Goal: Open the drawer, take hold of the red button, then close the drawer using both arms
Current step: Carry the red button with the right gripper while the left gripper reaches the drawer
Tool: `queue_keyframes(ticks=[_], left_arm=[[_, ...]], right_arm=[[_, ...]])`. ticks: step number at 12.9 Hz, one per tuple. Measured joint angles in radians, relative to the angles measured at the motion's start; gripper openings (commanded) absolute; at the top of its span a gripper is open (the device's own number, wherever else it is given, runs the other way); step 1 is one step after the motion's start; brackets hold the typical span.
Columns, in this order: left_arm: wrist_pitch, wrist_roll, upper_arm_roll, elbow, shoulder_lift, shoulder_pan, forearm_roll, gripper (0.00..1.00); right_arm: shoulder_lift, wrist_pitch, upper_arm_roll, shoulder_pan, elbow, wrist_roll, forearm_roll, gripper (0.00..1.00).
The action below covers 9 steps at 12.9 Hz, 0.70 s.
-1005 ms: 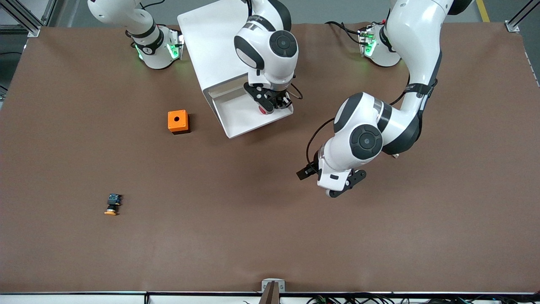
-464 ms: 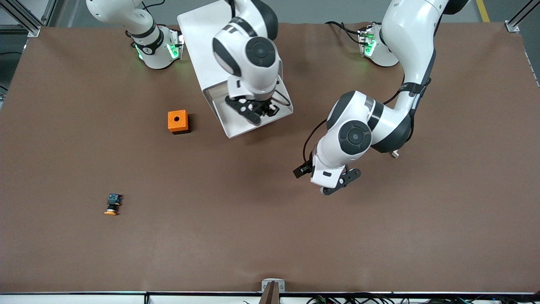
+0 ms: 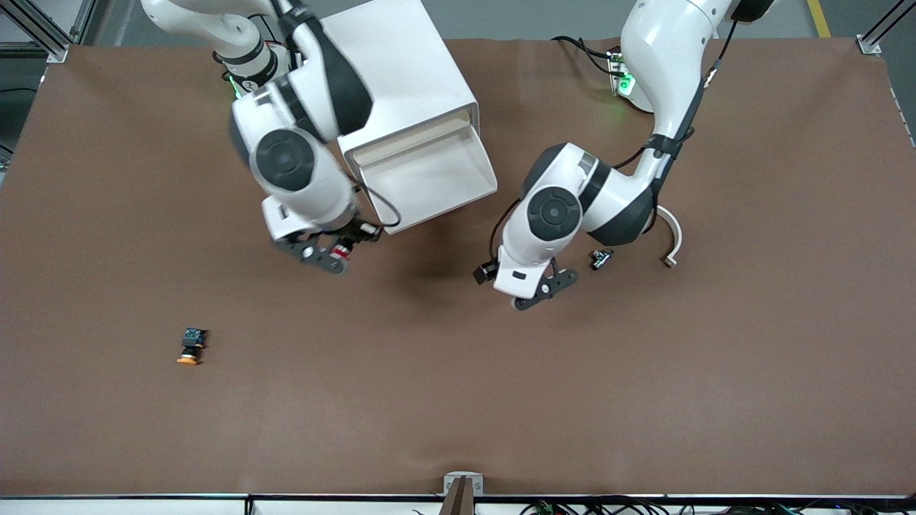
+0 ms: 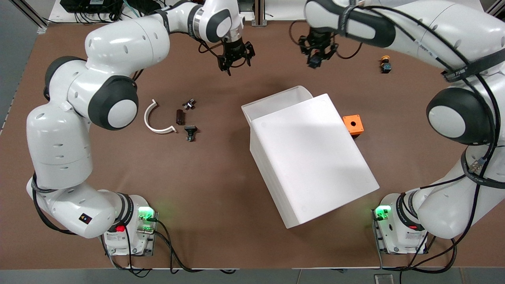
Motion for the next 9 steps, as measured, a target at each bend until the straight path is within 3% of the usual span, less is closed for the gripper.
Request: queue_keyframes(ticks=[5,9], left_arm=[[0.035,-0.064,0.0,-0.011,0.002,-0.09,0.001,1.0],[0.045,-0.103,-0.001,-0.018,0.015,-0.164,0.001,1.0]], right_arm=[[0.046,0.139,-0.003,-0.238,-0.061,-0.428,-0.001,0.0],[0.147,0.3,-0.002,-0.327,-0.07,-0.581,-0.065,0.0]])
